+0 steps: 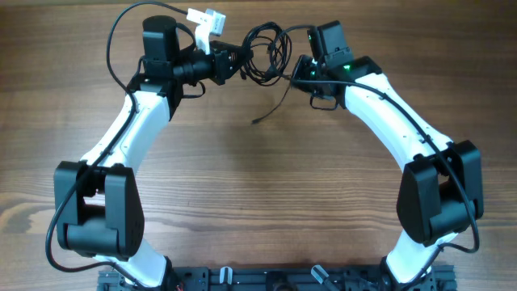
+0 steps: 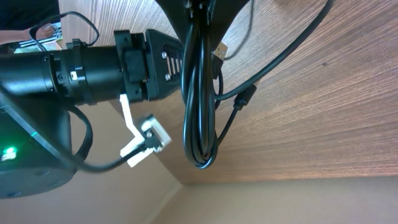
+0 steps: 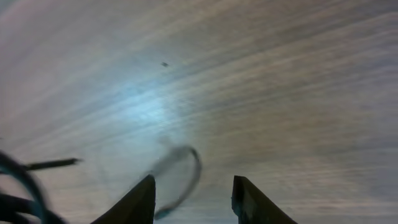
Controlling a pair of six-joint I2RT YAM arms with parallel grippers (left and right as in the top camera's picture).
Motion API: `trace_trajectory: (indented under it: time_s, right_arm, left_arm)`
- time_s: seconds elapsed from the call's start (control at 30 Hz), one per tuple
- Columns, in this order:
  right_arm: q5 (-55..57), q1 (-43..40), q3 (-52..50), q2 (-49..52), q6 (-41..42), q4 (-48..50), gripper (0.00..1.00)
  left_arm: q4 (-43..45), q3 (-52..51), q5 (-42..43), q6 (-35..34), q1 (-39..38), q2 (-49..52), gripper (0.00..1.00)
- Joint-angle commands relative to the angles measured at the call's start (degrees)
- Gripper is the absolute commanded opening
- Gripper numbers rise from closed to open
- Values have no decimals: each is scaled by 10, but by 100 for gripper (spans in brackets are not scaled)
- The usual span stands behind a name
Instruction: Untangle cables
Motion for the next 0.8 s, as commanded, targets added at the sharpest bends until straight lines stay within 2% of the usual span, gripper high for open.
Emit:
trace_trajectory:
  time_s: [0.0, 0.17, 0.33, 0.5, 0.77]
  right_arm:
    - [36, 1, -2, 2, -69, -16, 43]
    - [23, 1, -2, 2, -186, -25, 46]
    - [-8, 0, -2, 2, -263, 4, 52]
    - [-65, 0, -2, 2, -307, 47, 51]
    - [-90, 0, -2, 2, -336, 92, 49]
  left_arm:
    - [5, 5, 15, -3, -2, -20, 4]
    - [5, 5, 15, -1, -2, -20, 4]
    - [4, 5, 16, -1, -2, -20, 4]
    - [4, 5, 16, -1, -2, -20, 4]
    - [4, 5, 29, -1, 4, -20, 4]
